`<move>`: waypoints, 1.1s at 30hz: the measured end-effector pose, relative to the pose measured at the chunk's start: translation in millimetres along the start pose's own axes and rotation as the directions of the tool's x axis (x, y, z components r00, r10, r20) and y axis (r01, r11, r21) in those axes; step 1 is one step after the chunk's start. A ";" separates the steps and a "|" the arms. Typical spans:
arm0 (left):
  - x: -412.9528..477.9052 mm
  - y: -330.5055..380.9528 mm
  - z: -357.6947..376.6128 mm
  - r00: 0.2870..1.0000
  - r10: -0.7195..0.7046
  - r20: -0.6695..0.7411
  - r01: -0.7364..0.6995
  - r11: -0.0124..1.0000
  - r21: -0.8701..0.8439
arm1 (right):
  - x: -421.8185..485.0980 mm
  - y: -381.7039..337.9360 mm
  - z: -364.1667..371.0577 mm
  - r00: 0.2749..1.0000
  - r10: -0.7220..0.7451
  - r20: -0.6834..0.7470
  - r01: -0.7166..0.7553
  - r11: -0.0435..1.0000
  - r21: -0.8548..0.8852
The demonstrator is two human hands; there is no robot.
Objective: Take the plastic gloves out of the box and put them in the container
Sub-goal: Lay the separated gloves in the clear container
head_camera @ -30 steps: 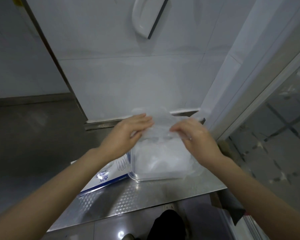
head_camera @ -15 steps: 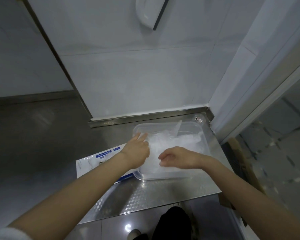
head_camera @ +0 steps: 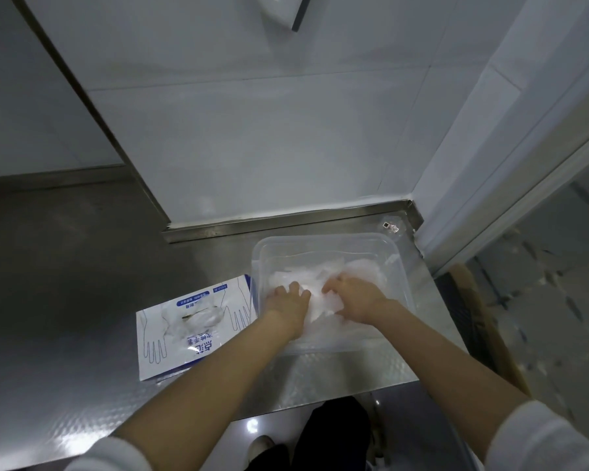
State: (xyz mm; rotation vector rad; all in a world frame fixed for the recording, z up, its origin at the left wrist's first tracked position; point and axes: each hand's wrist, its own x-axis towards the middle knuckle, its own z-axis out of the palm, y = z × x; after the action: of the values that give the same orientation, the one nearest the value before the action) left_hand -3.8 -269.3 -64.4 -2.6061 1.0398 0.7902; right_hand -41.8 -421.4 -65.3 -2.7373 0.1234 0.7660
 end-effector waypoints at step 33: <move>-116.1 -148.0 56.7 0.940 -0.317 -0.122 0.233 0.862 -0.450 | -10.7 -194.8 23.8 0.880 -0.407 -0.244 0.424 0.906 0.019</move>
State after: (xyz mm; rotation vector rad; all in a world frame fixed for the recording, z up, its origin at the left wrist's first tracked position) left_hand 5.7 -74.1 -45.1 -3.1665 0.5463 0.7796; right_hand -31.5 -228.5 -28.8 -2.6348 -0.3725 0.3103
